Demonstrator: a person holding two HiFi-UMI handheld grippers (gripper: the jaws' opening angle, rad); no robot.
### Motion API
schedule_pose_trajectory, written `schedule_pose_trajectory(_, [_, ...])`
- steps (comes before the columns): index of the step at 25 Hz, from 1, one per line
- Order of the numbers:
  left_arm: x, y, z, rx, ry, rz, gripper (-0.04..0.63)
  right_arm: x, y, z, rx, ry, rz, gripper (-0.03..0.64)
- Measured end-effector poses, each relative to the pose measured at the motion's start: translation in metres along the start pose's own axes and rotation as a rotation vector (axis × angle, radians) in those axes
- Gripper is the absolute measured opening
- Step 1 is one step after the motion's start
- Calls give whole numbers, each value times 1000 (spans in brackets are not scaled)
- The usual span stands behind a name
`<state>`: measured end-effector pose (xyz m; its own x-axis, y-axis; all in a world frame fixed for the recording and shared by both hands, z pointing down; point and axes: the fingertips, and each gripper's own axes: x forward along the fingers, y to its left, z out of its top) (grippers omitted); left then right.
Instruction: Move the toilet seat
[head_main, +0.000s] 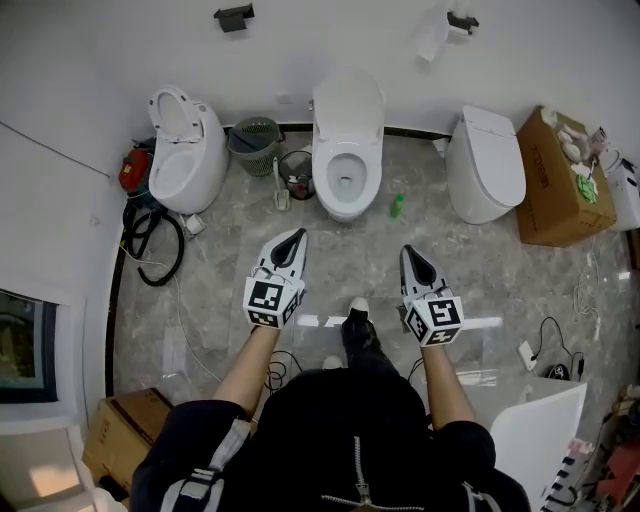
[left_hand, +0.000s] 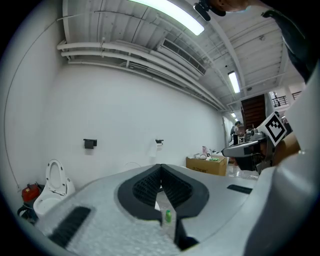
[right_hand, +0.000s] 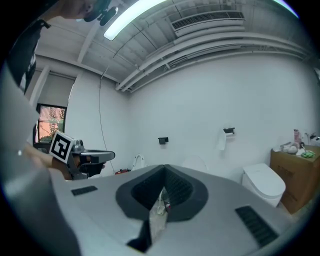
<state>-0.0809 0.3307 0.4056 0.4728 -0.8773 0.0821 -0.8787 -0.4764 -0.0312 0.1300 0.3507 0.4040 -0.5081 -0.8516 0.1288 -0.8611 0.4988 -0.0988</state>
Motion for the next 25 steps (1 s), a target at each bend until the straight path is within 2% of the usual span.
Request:
schedule_pose_trajectory(7, [84, 33, 9, -4, 18, 26, 5, 82, -45, 18, 16, 12, 56, -9])
schedule_pose_trajectory(13, [150, 51, 14, -19, 25, 71, 5, 142, -83, 17, -3, 58, 134, -9])
schedule_pose_trajectory(20, [195, 79, 9, -36, 50, 106, 5, 198, -108, 19, 12, 82, 166, -9])
schedule_pose_trajectory(25, [225, 108, 8, -39, 46, 98, 5, 235, -118, 21, 11, 98, 160, -9])
